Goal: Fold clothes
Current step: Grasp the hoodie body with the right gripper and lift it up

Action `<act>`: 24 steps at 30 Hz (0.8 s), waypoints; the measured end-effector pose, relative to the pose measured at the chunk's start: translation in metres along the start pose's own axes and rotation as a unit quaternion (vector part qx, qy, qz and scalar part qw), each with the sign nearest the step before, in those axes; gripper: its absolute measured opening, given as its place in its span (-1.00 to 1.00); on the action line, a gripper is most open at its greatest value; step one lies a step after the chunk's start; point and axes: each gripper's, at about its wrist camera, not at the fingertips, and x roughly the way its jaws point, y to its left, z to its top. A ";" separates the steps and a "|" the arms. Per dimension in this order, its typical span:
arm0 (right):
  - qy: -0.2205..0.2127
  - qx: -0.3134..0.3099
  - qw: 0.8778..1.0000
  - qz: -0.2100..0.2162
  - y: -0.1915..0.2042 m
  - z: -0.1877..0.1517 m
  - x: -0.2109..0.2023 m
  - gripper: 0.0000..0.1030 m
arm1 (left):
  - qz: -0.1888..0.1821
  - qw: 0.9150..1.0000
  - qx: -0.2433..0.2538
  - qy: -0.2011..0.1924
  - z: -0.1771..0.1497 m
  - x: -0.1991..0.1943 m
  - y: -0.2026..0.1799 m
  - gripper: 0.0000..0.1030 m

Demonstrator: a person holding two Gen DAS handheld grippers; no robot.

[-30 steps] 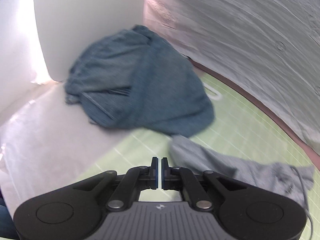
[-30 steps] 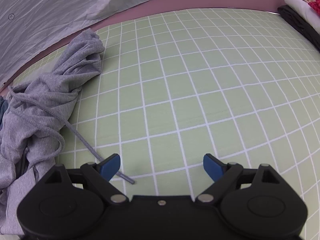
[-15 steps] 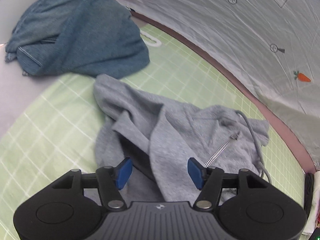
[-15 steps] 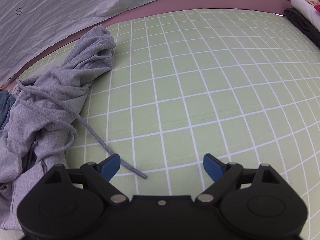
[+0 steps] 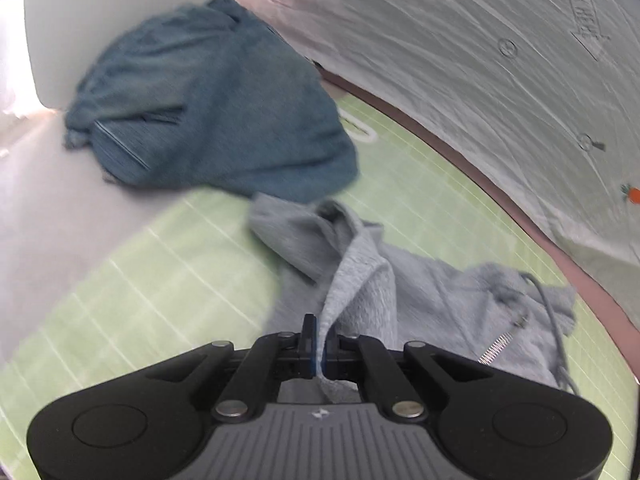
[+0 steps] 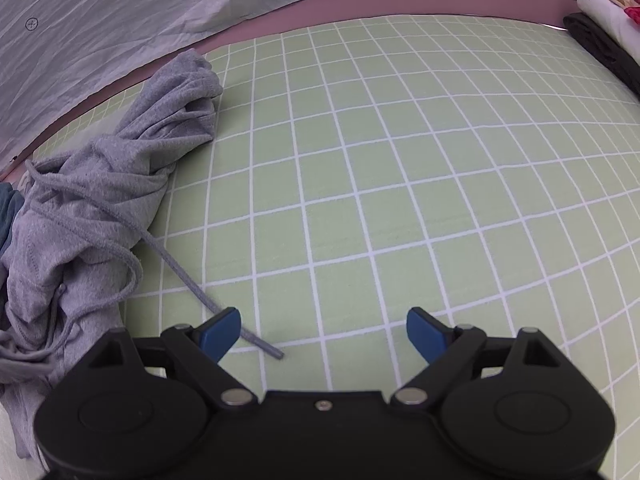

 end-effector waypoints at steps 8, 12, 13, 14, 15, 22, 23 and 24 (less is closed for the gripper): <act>-0.010 0.006 1.000 0.016 0.000 0.001 -0.002 0.76 | 0.175 0.980 -0.085 -0.035 0.036 -0.005 0.073 -0.56; -0.019 0.005 0.999 0.047 0.007 0.004 -0.004 0.75 | 0.104 0.992 -0.069 0.005 0.010 -0.006 0.063 -0.33; -0.020 0.005 0.998 0.060 0.009 0.006 -0.004 0.74 | 0.091 0.994 -0.058 0.022 0.000 -0.004 0.053 -0.24; -0.020 0.005 0.997 0.075 0.012 0.007 -0.005 0.72 | 0.077 0.995 -0.049 0.038 -0.009 -0.003 0.045 -0.22; -0.020 0.005 0.996 0.090 0.015 0.008 -0.005 0.71 | 0.062 0.996 -0.041 0.053 -0.018 -0.001 0.037 -0.20; 0.008 -0.026 0.981 0.194 0.050 0.012 0.002 0.49 | -0.004 0.991 -0.030 0.131 -0.066 0.014 -0.002 0.01; 0.016 -0.027 0.978 0.204 0.054 0.013 0.007 0.43 | -0.009 0.990 -0.035 0.138 -0.070 0.016 -0.005 0.03; 0.024 -0.027 0.976 0.214 0.058 0.013 0.011 0.39 | -0.013 0.989 -0.042 0.144 -0.073 0.019 -0.007 0.05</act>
